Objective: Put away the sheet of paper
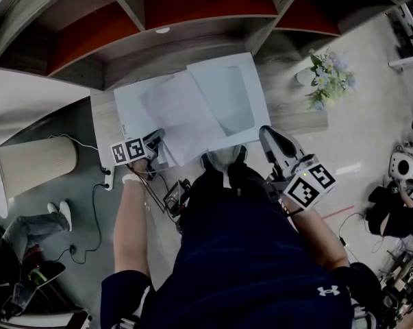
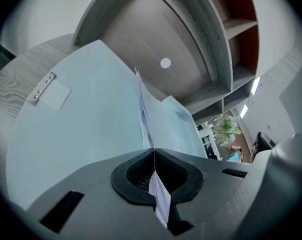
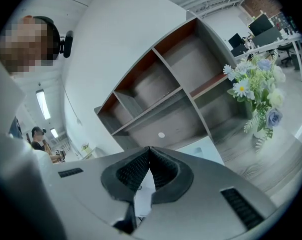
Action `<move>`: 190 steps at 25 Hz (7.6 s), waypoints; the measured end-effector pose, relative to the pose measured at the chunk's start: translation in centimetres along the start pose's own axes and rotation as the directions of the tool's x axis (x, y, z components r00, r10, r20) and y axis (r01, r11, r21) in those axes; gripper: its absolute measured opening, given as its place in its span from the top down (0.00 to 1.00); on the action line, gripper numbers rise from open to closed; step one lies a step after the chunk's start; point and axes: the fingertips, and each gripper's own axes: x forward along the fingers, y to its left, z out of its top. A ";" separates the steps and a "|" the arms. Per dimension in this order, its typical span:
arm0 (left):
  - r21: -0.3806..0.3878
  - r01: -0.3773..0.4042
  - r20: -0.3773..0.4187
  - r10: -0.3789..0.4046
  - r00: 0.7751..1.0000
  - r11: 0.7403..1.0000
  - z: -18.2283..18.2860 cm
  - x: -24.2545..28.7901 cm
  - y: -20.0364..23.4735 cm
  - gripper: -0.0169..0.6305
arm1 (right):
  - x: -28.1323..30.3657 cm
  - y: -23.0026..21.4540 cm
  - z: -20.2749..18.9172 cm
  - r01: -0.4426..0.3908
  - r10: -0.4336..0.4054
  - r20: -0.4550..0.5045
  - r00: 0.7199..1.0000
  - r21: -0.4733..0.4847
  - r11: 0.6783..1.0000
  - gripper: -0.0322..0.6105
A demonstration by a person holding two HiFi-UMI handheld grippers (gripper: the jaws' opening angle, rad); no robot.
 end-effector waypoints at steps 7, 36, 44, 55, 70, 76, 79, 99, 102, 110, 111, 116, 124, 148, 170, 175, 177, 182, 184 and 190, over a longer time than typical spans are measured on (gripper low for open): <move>0.151 -0.036 -0.110 0.053 0.992 0.988 2.8 1.8 0.6 0.95 | 0.4 -0.6 -0.5 0.002 -0.001 -0.028 1.000 0.028 1.000 0.94; 0.045 0.066 -0.087 -0.062 0.994 0.997 3.3 10.9 -6.3 0.95 | 0.1 -5.8 -0.4 0.039 -0.034 -0.039 0.999 0.140 0.989 0.94; 0.053 0.026 -0.041 -0.024 0.999 0.998 3.5 10.3 -6.2 0.95 | -0.1 -6.3 -0.7 0.036 -0.030 -0.035 0.999 0.170 0.985 0.94; 0.237 -0.174 -0.181 0.219 0.959 0.956 2.3 10.5 -4.0 0.71 | -0.3 -6.2 -0.8 0.035 -0.029 -0.034 0.999 0.187 0.982 0.94; -0.078 -0.108 -0.151 0.095 0.984 0.991 1.3 12.7 -5.2 0.94 | -0.8 -7.3 -0.6 0.054 -0.051 -0.021 0.998 0.211 0.976 0.94; -0.123 -0.060 -0.134 0.044 0.990 0.991 1.3 14.2 -7.0 0.94 | -0.9 -7.5 -0.8 0.055 -0.051 -0.022 0.998 0.225 0.973 0.94; -0.138 -0.050 -0.136 0.031 0.990 0.989 1.0 14.7 -7.6 0.94 | -0.8 -7.5 -0.7 0.053 -0.049 -0.022 0.999 0.229 0.972 0.94; -0.165 0.018 -0.064 -0.029 0.998 0.986 0.5 15.6 -9.2 0.76 | -1.4 -7.2 -0.7 0.040 -0.038 -0.017 0.999 0.222 0.974 0.94; -0.159 0.043 -0.007 -0.045 0.999 0.986 1.7 14.0 -9.2 0.74 | -1.3 -6.8 -0.4 0.033 -0.031 -0.013 0.999 0.209 0.977 0.94; 0.058 0.068 0.229 -0.079 0.970 0.996 8.0 3.9 -13.4 0.80 | -0.6 -5.5 1.9 0.013 -0.013 0.000 1.000 0.073 0.997 0.94; 0.101 0.056 0.263 -0.081 0.961 0.993 8.8 2.3 -14.5 0.81 | -0.5 -5.3 2.4 0.012 -0.012 0.005 1.000 0.055 0.998 0.94; 0.225 0.063 0.421 -0.155 0.894 0.972 11.3 -5.2 -21.2 0.87 | 0.1 -4.2 4.9 0.002 -0.002 0.034 0.999 -0.001 1.000 0.94; 0.434 0.090 0.515 -0.329 0.792 0.896 12.1 -12.7 -32.5 0.90 | 0.5 -2.0 8.5 -0.036 0.039 0.091 0.995 -0.030 0.999 0.94; 0.743 -0.219 0.537 -0.369 0.758 0.632 8.7 -13.3 -39.1 0.95 | -1.5 5.0 13.1 0.009 0.137 0.236 0.962 -0.528 0.849 0.94; 0.691 -0.228 0.560 -0.308 0.769 0.686 9.5 -12.5 -36.9 0.95 | -1.6 4.9 12.9 0.040 0.118 0.239 0.964 -0.568 0.822 0.94; 0.690 -0.227 0.560 -0.308 0.769 0.687 9.5 -12.5 -36.7 0.95 | -1.5 4.9 13.0 0.041 0.118 0.241 0.963 -0.566 0.823 0.94; 0.690 -0.224 0.559 -0.309 0.770 0.689 9.4 -12.5 -36.7 0.95 | -1.6 4.9 12.9 0.040 0.119 0.240 0.964 -0.569 0.822 0.94; 0.691 -0.220 0.555 -0.310 0.772 0.689 9.4 -12.5 -36.6 0.95 | -1.6 5.0 12.8 0.042 0.115 0.239 0.964 -0.568 0.822 0.94; 0.691 -0.218 0.554 -0.311 0.772 0.689 9.4 -12.4 -36.6 0.95 | -1.6 4.9 12.7 0.044 0.115 0.239 0.964 -0.568 0.822 0.94; 0.687 -0.197 0.549 -0.322 0.771 0.700 9.7 -12.4 -36.7 0.95 | -1.6 4.8 12.6 0.048 0.107 0.237 0.966 -0.567 0.823 0.94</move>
